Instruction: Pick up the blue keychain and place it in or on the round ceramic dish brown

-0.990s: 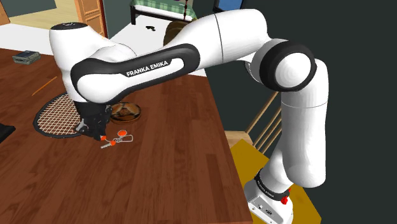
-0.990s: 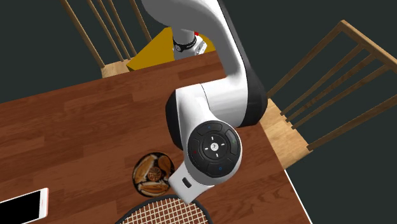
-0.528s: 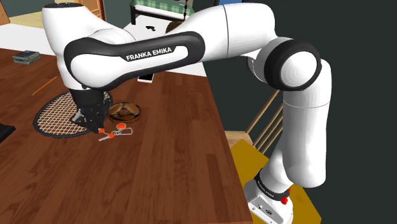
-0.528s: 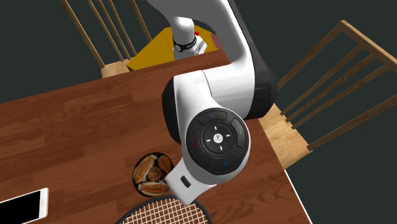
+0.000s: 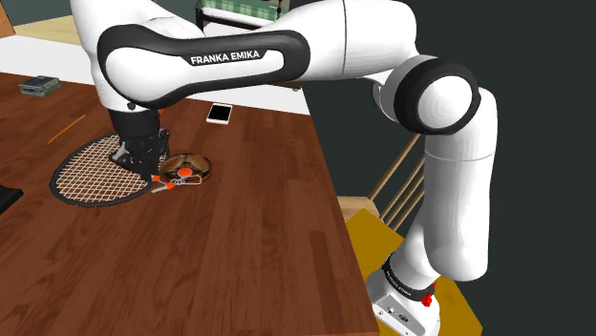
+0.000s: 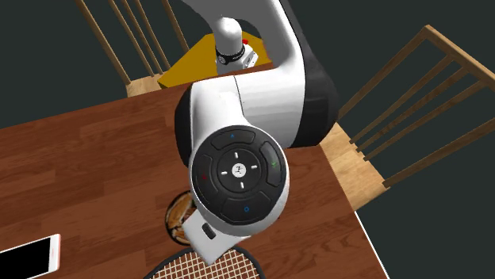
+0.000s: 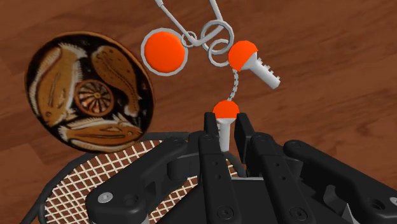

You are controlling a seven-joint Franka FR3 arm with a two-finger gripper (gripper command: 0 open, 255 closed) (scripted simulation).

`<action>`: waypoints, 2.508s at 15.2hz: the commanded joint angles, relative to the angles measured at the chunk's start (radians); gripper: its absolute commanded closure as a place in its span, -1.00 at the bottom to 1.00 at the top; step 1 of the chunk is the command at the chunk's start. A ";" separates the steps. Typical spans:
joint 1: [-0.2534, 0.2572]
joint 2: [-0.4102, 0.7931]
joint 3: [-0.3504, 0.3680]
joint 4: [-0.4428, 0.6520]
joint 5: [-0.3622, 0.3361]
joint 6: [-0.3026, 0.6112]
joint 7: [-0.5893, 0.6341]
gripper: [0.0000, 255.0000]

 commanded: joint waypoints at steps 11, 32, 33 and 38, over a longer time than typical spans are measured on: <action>-0.104 0.155 -0.062 0.261 -0.018 -0.100 -0.204 1.00; -0.120 0.172 -0.069 0.101 -0.028 0.073 -0.191 1.00; -0.119 0.175 -0.069 0.105 -0.029 0.072 -0.190 -1.00; -0.120 0.172 -0.069 0.101 -0.028 0.073 -0.191 -1.00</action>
